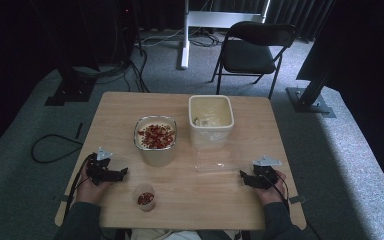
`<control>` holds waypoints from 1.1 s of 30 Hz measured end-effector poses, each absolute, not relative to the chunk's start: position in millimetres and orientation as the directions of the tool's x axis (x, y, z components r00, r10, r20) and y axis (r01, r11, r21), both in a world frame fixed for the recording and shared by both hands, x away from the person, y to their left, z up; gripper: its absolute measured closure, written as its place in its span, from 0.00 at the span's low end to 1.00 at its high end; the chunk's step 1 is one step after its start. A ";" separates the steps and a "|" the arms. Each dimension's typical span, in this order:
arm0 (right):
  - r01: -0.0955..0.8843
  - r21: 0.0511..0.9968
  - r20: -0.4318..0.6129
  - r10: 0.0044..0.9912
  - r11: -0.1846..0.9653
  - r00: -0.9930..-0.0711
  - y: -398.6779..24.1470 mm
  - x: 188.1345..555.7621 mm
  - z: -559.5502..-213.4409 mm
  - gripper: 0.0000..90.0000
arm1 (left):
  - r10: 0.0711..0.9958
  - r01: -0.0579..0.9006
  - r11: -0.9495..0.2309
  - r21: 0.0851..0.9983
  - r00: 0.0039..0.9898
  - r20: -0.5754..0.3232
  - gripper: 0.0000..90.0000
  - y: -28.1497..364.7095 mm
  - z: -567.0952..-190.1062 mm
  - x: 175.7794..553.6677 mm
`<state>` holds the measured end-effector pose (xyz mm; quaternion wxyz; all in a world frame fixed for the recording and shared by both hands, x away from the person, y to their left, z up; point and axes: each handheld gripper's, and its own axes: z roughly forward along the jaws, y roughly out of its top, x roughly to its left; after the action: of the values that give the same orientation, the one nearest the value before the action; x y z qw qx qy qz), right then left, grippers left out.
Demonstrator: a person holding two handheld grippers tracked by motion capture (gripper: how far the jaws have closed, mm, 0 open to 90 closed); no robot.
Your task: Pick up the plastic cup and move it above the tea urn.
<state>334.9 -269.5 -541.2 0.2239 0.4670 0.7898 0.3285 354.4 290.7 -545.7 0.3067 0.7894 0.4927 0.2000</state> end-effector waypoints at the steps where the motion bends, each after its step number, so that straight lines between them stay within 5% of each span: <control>1: 0.589 0.734 -0.043 0.889 0.338 -0.456 -270.1 333.9 -538.2 0.41 | 0.901 0.655 -0.326 0.681 0.434 0.014 0.00 290.7 -545.7 354.4; 14: 0.524 0.812 -0.018 0.910 0.255 -0.415 -272.1 326.6 -499.2 0.61 | 0.901 0.655 -0.326 0.681 0.434 0.014 0.00 290.7 -545.7 354.4; 33: 0.559 0.801 0.047 0.909 0.214 -0.415 -239.6 359.8 -483.3 0.61 | 0.901 0.655 -0.326 0.682 0.434 0.013 0.00 290.7 -545.8 354.4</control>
<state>359.8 -239.6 -483.3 0.2247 0.4918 0.7461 0.3885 354.4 290.7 -545.8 0.3069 0.7893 0.4928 0.2000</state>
